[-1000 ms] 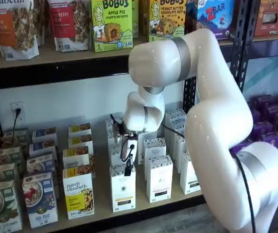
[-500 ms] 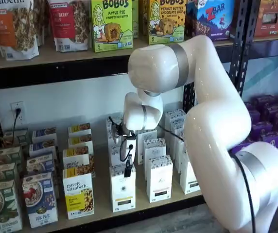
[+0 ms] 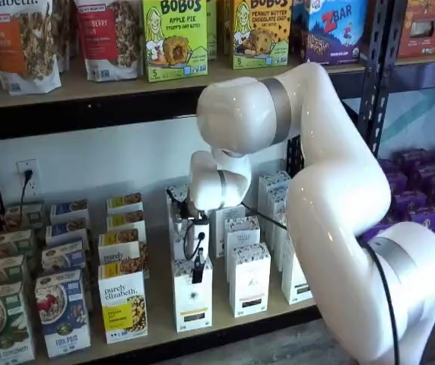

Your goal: Pick up the white box with a yellow strip in the middle, on the bottom shelf, the fourth box from the left

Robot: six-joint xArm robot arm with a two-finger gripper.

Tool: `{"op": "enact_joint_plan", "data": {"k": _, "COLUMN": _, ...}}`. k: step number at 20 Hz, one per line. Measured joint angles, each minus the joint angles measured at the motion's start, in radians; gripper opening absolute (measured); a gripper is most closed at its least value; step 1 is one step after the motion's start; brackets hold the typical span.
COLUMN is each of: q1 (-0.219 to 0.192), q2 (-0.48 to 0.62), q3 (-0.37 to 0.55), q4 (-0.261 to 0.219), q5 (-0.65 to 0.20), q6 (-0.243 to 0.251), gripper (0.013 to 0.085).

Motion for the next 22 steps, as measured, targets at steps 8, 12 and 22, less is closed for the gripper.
{"op": "enact_joint_plan", "data": {"k": 8, "q1": 0.002, "q2": 0.021, "q3": -0.008, "q4": -0.018, "q5": -0.024, "q6": 0.016, "gripper": 0.0850}}
{"op": "enact_joint_plan", "data": {"k": 12, "q1": 0.001, "q2": 0.036, "q3": -0.024, "q4": -0.022, "q5": -0.024, "q6": 0.019, "gripper": 0.0850}}
{"op": "enact_joint_plan", "data": {"k": 22, "q1": -0.004, "q2": 0.052, "q3": -0.030, "q4": -0.013, "q5": -0.055, "q6": 0.004, "gripper": 0.0850}}
